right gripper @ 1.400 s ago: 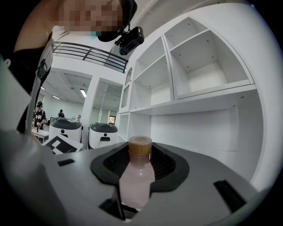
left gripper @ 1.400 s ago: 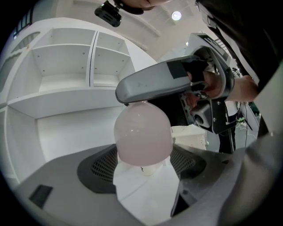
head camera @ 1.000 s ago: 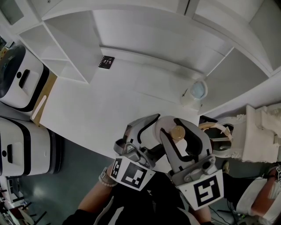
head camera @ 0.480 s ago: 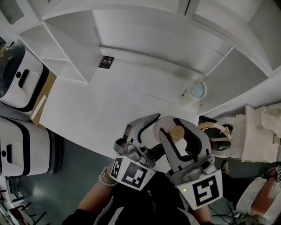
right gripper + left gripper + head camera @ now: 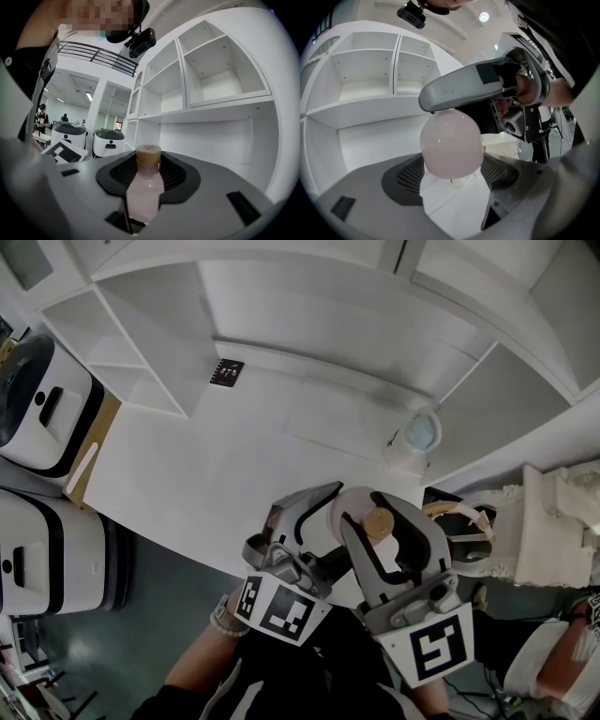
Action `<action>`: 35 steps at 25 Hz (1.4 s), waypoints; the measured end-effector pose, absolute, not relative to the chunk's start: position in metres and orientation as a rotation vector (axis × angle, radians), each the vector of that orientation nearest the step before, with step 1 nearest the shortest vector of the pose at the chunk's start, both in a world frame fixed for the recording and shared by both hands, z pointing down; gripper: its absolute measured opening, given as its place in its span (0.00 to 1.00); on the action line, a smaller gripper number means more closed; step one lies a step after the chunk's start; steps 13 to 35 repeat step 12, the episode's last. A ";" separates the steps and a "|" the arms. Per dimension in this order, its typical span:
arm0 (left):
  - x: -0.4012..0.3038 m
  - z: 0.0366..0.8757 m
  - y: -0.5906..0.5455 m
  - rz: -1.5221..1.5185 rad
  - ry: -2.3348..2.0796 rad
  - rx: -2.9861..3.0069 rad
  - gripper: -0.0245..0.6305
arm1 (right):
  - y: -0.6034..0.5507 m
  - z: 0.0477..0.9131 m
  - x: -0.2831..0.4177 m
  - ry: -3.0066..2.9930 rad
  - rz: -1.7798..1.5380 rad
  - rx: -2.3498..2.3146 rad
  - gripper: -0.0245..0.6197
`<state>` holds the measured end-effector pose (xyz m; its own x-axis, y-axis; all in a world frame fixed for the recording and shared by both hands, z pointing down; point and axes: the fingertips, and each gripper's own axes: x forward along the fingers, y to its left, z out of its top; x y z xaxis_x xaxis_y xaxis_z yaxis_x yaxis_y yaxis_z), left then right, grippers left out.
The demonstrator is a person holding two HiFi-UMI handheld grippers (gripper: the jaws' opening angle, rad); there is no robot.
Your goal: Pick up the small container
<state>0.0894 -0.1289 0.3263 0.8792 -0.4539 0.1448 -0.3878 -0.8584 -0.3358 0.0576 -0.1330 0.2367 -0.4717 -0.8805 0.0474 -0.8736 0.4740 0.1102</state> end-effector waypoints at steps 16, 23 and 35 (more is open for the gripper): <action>0.090 0.329 -0.130 -0.329 0.634 -2.755 0.61 | -0.135 0.240 0.059 -2.609 -0.091 1.556 0.26; 0.090 0.329 -0.130 -0.329 0.634 -2.755 0.61 | -0.135 0.240 0.059 -2.609 -0.091 1.556 0.26; 0.090 0.329 -0.130 -0.329 0.634 -2.755 0.61 | -0.135 0.240 0.059 -2.609 -0.091 1.556 0.26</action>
